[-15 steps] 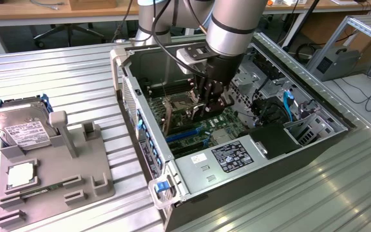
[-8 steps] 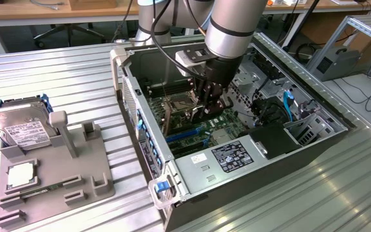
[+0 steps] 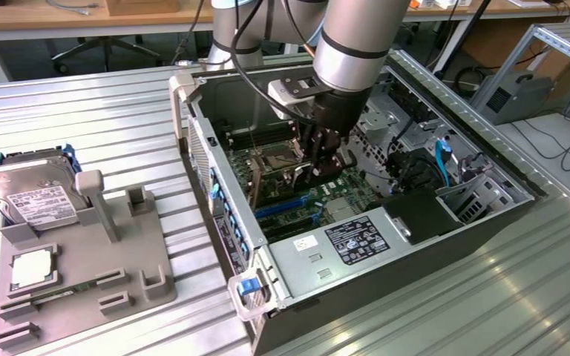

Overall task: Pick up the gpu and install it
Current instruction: 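Insert the gpu into the slot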

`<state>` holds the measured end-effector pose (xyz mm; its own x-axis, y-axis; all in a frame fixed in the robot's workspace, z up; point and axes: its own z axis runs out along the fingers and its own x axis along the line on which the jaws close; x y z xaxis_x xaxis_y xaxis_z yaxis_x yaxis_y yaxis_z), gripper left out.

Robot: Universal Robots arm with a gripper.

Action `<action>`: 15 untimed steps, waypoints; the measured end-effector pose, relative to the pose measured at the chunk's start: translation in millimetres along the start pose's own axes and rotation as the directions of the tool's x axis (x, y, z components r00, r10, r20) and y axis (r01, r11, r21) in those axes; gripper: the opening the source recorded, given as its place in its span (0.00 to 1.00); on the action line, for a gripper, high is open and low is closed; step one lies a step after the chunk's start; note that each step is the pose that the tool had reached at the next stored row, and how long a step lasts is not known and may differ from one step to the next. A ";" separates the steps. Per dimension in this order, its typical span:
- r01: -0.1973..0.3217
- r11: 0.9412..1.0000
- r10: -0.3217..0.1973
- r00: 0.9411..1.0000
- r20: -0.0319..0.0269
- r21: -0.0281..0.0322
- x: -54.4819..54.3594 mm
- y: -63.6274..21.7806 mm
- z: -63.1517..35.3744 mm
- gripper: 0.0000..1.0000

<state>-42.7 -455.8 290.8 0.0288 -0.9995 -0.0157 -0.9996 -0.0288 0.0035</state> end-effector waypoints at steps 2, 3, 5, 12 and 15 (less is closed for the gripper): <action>0.000 1.000 0.000 1.000 0.001 0.000 0.0 0.0 0.9 0.27; 0.000 1.000 0.000 1.000 0.000 0.000 0.0 0.0 1.5 0.27; 0.000 1.000 0.000 1.000 0.000 0.000 0.0 0.0 3.2 0.27; 0.000 1.000 0.000 1.000 0.000 0.000 0.1 0.1 8.2 0.27; 0.000 1.000 0.000 1.000 0.000 0.000 0.1 0.0 8.3 0.27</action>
<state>-42.7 -455.8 282.5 0.0288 -0.9995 -0.0157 -0.9996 -0.0289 0.0035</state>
